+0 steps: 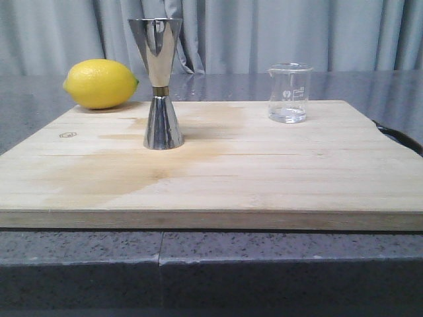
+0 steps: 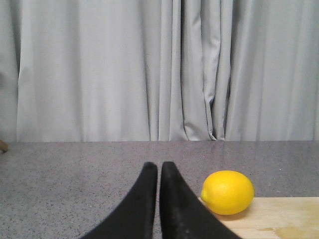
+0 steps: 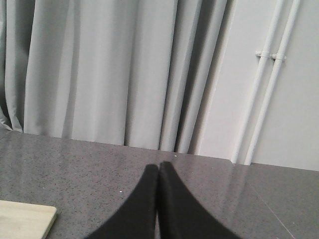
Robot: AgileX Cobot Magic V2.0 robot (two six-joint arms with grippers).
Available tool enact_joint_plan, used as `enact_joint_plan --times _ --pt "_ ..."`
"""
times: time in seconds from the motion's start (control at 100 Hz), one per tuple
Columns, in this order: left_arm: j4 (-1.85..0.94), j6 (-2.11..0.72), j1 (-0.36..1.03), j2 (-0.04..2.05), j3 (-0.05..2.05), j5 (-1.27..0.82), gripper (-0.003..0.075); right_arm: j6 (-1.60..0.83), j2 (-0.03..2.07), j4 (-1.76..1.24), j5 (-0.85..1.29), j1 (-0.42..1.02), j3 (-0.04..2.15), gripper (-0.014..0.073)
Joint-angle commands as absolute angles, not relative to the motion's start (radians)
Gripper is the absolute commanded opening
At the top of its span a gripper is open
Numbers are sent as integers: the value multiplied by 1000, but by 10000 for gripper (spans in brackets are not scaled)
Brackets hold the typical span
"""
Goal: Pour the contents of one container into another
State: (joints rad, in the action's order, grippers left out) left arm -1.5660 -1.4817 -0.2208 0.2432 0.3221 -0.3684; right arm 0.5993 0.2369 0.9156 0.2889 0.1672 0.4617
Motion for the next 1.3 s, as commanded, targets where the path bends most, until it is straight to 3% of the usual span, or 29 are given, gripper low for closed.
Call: enact_joint_plan --times 0.0,0.4,0.77,0.87,1.0,1.06,1.16,1.29 --pt "-1605 -1470 -218 252 347 -366 -19 593 244 944 243 165 485 -71" --pt "-1591 -1479 -216 252 347 -363 -19 593 244 944 243 165 485 -71" --pt "-1507 -1463 -26 222 338 -208 -19 593 244 944 243 165 485 -71" --pt "-1247 -1212 -20 197 338 -189 -19 593 244 944 243 165 485 -71" --pt "-614 -528 -20 149 321 -249 -19 593 244 944 243 165 485 -71" --pt "-459 -292 -20 126 301 -274 -19 593 244 944 243 165 485 -71" --pt "-288 -104 -20 83 241 -255 -19 593 244 944 243 165 485 -71" --pt "-251 -82 -20 23 142 -131 -19 593 244 944 243 165 485 -71"
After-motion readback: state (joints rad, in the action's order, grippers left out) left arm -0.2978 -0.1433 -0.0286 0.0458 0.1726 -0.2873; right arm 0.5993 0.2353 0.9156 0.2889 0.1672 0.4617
